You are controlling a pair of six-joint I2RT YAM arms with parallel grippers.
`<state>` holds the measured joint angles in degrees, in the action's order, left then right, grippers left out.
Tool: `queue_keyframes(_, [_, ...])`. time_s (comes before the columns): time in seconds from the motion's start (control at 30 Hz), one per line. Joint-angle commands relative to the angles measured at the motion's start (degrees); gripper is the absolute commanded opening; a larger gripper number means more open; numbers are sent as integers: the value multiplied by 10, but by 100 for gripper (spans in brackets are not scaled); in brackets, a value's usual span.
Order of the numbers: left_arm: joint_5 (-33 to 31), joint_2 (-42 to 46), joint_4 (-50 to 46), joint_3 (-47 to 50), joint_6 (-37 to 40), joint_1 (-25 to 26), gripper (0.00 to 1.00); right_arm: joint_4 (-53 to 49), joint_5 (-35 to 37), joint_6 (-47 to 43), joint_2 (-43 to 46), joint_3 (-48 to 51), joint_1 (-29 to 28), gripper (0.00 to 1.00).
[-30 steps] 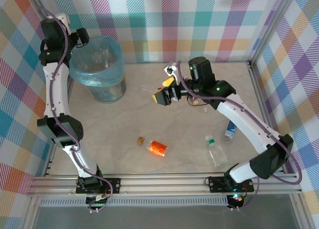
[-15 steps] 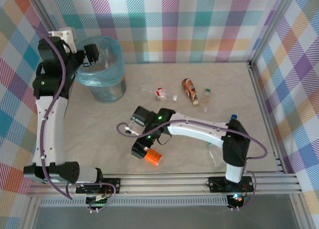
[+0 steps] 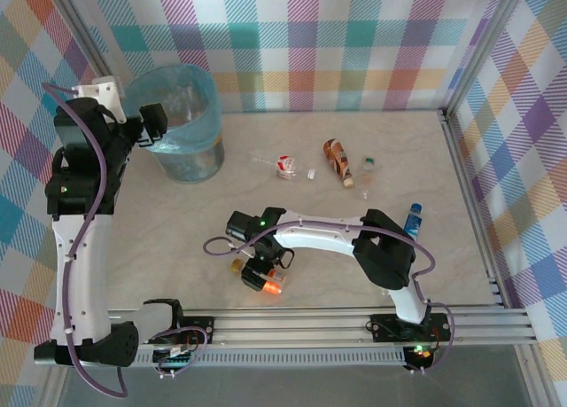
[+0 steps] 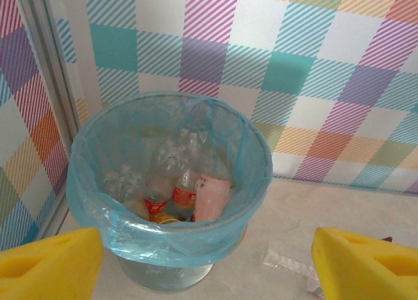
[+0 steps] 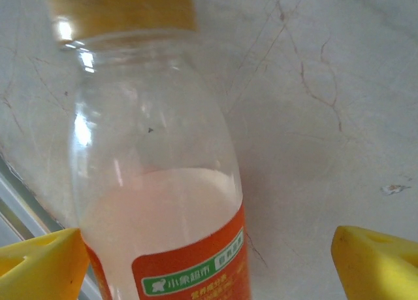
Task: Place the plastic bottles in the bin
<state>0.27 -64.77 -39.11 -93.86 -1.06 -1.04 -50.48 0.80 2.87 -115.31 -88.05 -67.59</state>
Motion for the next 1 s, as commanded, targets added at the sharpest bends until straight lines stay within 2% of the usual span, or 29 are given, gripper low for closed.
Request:
queue_keyframes(0.0, [-11,11,-5,11,-3,-3,83,-6,-11,12,-13,8,-6,94])
queue_keyframes(0.17, [-8,13,-2,15,-4,-3,84,5,-23,5,-19,16,-6,88])
queue_keyframes(0.43, [2,1,-4,10,-9,-3,84,-2,-17,-14,-19,20,-6,68])
queue_keyframes(0.63, [46,-14,-4,2,-13,-3,84,3,12,-23,29,31,-2,62])
queue_keyframes(0.73, [91,-28,-5,-7,-29,-3,84,14,12,-16,73,36,15,61])
queue_keyframes(0.97, [304,-61,50,-13,-104,3,84,81,-35,16,221,47,113,59])
